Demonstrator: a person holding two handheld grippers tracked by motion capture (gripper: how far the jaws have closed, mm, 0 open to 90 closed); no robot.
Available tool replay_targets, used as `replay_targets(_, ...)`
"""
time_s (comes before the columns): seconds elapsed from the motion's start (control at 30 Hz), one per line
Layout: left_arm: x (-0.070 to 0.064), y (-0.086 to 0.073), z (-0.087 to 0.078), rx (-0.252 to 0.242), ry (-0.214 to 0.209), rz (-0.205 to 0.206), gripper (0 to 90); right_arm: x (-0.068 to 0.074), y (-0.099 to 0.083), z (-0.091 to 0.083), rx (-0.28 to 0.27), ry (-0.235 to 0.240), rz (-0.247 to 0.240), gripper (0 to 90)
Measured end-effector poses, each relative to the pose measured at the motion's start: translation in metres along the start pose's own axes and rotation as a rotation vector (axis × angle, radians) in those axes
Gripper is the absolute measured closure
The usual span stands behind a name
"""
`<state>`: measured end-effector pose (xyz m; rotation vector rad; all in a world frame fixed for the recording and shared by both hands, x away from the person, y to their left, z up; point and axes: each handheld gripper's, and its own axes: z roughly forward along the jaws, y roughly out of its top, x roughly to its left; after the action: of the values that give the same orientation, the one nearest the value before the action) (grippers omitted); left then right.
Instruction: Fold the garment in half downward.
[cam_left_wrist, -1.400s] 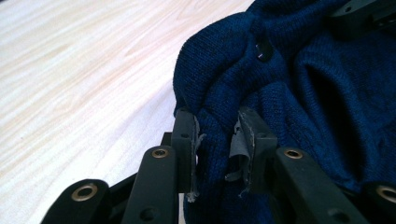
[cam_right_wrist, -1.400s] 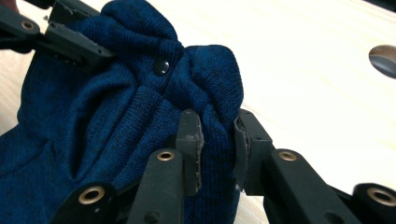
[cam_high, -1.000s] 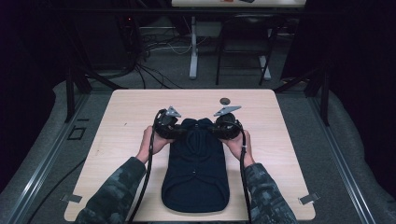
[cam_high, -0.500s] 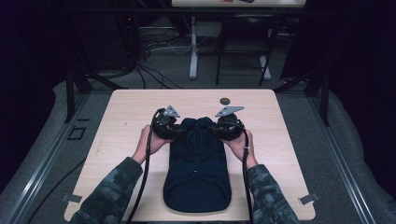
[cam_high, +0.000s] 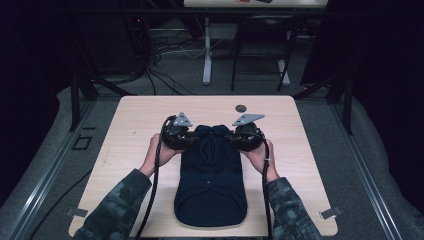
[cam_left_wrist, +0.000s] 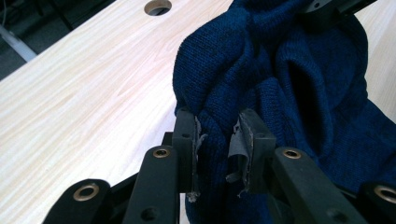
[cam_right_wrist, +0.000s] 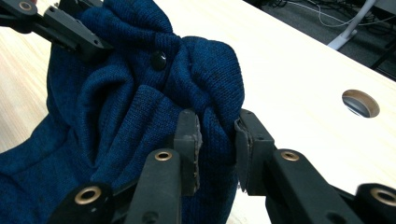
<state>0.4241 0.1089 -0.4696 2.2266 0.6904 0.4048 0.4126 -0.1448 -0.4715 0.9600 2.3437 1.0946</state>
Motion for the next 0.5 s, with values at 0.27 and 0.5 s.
replay_targets(0.27, -0.0036, 0.0023, -0.0024, 0.028, -0.014, 0.035, 71.4, 0.0014, -0.0004, -0.0026, 0.013, 0.000, 0.001, 71.6)
replay_targets(0.5, -0.0073, 0.0025, -0.0048, 0.065, -0.043, 0.071, 70.6, 0.0071, 0.0019, -0.0062, -0.013, -0.032, -0.026, 74.0)
